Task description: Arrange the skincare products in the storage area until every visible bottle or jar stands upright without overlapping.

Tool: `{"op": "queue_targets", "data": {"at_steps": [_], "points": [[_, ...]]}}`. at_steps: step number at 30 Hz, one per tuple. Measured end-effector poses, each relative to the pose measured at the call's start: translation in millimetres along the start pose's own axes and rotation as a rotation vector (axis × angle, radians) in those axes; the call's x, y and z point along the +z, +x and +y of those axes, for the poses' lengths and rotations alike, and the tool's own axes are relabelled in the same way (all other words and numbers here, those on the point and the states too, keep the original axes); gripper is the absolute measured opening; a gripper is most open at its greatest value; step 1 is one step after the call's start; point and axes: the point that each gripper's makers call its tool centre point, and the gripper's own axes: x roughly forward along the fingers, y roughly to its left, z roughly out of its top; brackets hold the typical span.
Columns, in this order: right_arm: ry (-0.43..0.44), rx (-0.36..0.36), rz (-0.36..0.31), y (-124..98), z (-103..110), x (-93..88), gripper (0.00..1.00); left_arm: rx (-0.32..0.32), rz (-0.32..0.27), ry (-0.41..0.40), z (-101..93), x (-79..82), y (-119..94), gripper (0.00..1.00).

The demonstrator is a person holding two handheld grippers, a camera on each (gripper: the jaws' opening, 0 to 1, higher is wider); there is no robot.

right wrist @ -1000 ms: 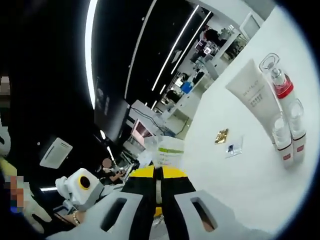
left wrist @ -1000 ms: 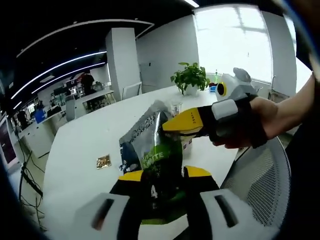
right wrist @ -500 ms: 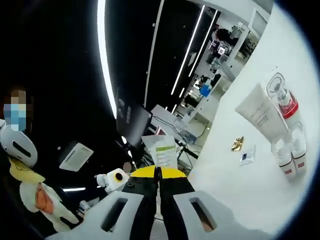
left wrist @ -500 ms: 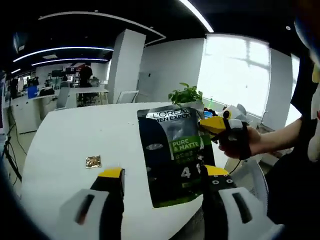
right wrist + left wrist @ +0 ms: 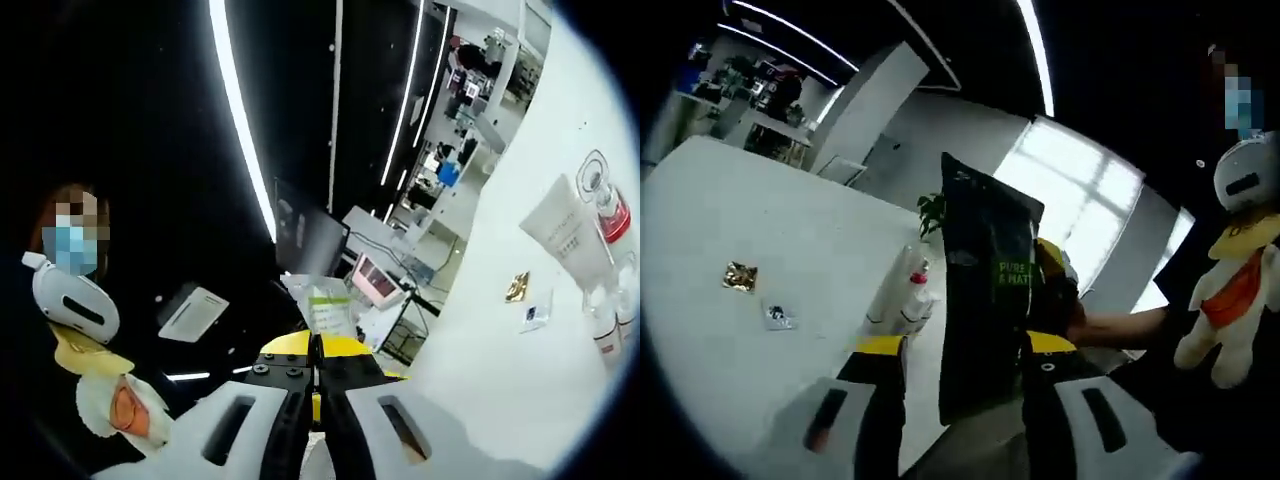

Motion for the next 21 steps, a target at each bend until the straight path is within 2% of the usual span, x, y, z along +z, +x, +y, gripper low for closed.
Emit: {"op": "queue_targets", "data": {"at_steps": [1, 2, 4, 6, 9, 11, 14, 16, 18, 21], "points": [[0.003, 0.000, -0.005, 0, 0, 0.8, 0.01, -0.005, -0.010, 0.004, -2.0, 1.1, 1, 0.25], [0.017, 0.007, -0.030, 0, 1, 5.9, 0.01, -0.008, -0.026, 0.018, -3.2, 3.2, 3, 0.24], [0.020, -0.005, -0.052, -1, 0, 11.7, 0.01, -0.029, -0.022, -0.010, -8.8, 2.3, 4, 0.17], [0.015, -0.043, -0.062, -3, -7, 16.8, 0.01, -0.040, -0.014, -0.023, -12.5, 1.1, 5, 0.10], [-0.012, -0.101, -0.058, -7, -18, 19.4, 0.01, -0.092, -0.011, -0.059, -25.7, -0.2, 7, 0.02], [-0.019, -0.119, -0.056, -7, -22, 20.1, 0.01, -0.098, -0.010, -0.097, -29.3, -1.0, 8, 0.01], [-0.097, -0.175, -0.060, -7, -30, 21.8, 0.02, -0.138, -0.049, -0.178, -37.4, 4.2, 9, 0.01], [-0.141, -0.200, -0.057, -6, -34, 19.3, 0.04, -0.130, -0.060, -0.182, -36.8, 3.6, 9, 0.00], [-0.117, -0.198, -0.043, -5, -35, 13.1, 0.09, -0.120, -0.074, -0.188, -36.0, 3.9, 9, 0.00], [-0.026, -0.179, -0.025, -4, -32, -5.2, 0.21, -0.123, -0.119, -0.223, -34.1, 8.8, 7, 0.00]]}}
